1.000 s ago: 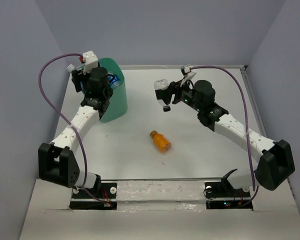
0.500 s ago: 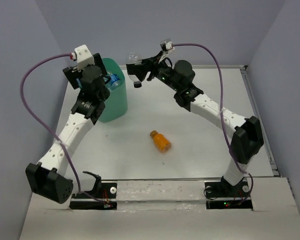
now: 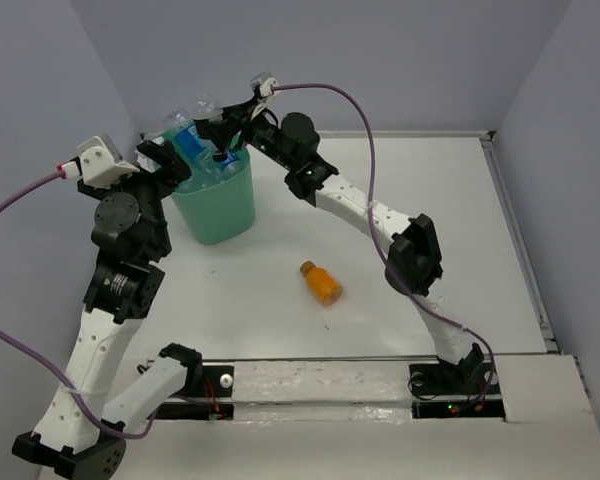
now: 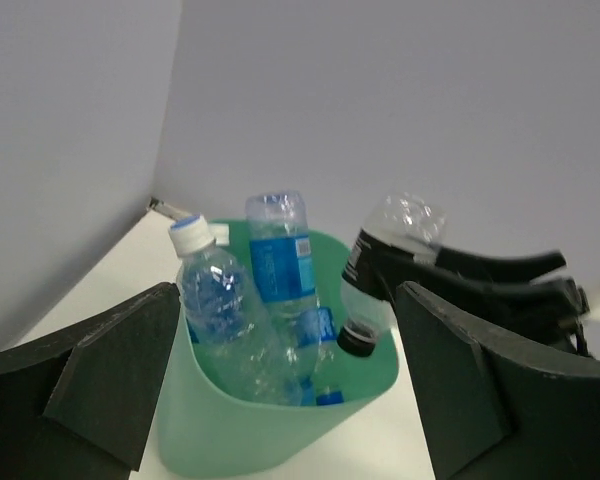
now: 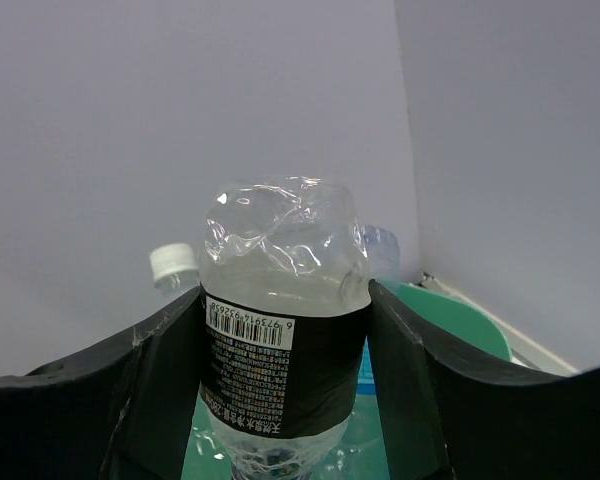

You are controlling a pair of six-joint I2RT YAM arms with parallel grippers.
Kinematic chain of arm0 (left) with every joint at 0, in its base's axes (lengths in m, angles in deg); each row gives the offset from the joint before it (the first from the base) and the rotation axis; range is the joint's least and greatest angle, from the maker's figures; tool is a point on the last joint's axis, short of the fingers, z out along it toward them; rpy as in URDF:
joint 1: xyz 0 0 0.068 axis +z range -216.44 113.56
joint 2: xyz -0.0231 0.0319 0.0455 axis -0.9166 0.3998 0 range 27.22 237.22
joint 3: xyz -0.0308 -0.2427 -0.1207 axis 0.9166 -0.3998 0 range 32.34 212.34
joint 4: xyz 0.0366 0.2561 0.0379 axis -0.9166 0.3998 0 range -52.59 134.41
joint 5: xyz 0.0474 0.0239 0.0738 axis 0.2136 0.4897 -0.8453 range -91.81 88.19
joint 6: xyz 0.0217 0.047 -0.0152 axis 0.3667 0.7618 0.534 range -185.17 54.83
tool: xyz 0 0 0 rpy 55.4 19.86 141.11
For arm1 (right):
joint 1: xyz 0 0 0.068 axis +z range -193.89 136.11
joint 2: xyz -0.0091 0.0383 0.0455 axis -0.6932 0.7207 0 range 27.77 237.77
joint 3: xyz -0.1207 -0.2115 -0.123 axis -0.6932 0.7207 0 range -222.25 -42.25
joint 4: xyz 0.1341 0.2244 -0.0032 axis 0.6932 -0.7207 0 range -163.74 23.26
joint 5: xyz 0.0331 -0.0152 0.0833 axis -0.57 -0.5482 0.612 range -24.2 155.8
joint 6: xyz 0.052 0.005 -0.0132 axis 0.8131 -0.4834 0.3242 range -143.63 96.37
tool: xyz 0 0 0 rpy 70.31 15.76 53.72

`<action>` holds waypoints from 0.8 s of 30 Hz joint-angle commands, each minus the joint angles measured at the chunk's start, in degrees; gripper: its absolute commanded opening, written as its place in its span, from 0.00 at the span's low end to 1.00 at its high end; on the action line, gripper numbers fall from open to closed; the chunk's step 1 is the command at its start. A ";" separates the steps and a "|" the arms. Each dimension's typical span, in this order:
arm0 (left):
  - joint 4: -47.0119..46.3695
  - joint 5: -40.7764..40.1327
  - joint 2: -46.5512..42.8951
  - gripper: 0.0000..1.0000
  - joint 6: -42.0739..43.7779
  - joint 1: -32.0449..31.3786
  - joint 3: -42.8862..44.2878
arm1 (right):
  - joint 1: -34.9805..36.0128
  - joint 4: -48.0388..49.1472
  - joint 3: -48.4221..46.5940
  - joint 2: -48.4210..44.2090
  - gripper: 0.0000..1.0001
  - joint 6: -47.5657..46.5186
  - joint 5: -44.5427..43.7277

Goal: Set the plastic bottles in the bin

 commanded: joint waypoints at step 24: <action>-3.85 9.55 -9.82 0.99 -4.34 2.16 -14.68 | 1.19 -15.41 52.15 -38.31 0.95 -6.92 -13.63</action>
